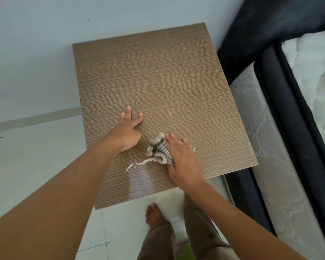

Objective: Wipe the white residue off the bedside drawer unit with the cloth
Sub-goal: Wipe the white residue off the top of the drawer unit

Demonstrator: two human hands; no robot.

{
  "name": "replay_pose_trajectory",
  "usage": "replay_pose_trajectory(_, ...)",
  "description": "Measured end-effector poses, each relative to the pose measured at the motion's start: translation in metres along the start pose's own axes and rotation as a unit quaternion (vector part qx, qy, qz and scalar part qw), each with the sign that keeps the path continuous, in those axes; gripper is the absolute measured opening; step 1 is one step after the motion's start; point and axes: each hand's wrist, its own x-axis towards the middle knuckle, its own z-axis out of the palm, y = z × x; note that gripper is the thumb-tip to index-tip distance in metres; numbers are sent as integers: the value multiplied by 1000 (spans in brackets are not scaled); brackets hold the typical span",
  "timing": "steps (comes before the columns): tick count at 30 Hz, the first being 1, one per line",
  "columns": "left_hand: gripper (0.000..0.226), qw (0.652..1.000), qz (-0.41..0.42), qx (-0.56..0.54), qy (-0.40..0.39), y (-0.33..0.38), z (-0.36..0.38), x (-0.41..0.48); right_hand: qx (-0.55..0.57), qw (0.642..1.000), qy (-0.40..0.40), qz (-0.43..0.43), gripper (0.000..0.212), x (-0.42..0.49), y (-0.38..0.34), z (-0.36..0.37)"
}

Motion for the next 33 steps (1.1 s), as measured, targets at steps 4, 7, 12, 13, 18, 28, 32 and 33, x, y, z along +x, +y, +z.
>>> replay_pose_trajectory(4, 82, 1000, 2, -5, 4, 0, 0, -1, 15, 997, -43, -70, 73, -13, -8, -3)
replay_pose_trajectory(7, 80, 1000, 5, -5, 8, -2, 1, 0, 108, 992, -62, -10, 58, -9, -8, -30)
replay_pose_trajectory(12, 80, 1000, 9, -13, 11, -2, 1, 0, 111, 991, 53, 46, 33, 43, 14, -84)
replay_pose_trajectory(13, 80, 1000, 9, -18, 12, -3, 1, 0, 101, 991, 61, 60, 26, 60, 24, -89)
replay_pose_trajectory(18, 84, 998, 12, -53, 11, -4, 1, -2, -30, 993, 82, 85, 18, 136, 72, -71)
replay_pose_trajectory(28, 56, 967, 17, -216, 132, -11, -16, -11, 22, 996, -19, -87, 42, 103, -2, -6)
replay_pose_trajectory(32, 44, 945, -2, -235, 229, -36, -21, -23, 13, 972, -90, -217, 47, 55, -14, 6)
replay_pose_trajectory(33, 43, 940, -8, -222, 260, -42, -21, -27, 0, 962, -116, -247, 50, 43, -15, 7)
